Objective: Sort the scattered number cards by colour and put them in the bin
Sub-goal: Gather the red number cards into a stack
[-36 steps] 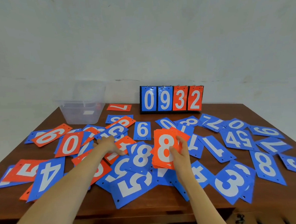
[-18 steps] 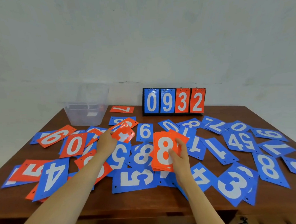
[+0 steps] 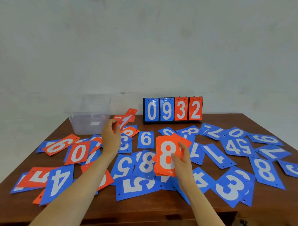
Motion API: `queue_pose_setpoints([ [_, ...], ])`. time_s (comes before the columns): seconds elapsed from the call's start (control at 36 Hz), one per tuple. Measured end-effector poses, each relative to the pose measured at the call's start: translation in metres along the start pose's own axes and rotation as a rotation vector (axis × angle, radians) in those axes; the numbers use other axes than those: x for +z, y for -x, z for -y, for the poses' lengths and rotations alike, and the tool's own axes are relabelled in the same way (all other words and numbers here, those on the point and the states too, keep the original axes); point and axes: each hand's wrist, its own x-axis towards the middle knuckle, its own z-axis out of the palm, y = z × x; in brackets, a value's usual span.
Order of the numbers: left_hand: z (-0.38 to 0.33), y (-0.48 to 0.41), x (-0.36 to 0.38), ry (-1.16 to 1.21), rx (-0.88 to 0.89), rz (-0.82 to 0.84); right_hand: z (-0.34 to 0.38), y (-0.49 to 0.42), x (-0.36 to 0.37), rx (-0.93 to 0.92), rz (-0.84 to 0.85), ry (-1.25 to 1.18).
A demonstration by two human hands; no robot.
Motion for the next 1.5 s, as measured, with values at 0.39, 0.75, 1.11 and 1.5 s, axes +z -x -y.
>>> queue_pose_setpoints([
  [0.39,-0.077,0.055,0.032,0.443,-0.417,0.688,0.022,-0.006,-0.009,-0.09,-0.034,-0.046],
  [0.75,-0.049,0.066,0.048,-0.049,-0.222,0.67,0.004,-0.023,0.01,-0.028,0.005,-0.027],
  [1.11,0.042,-0.032,0.073,-0.152,-0.329,0.526,-0.015,-0.101,0.057,0.029,0.014,0.039],
  [1.5,0.126,-0.136,0.111,-0.832,-0.496,0.857,-0.019,-0.168,0.091,0.113,0.015,0.056],
])
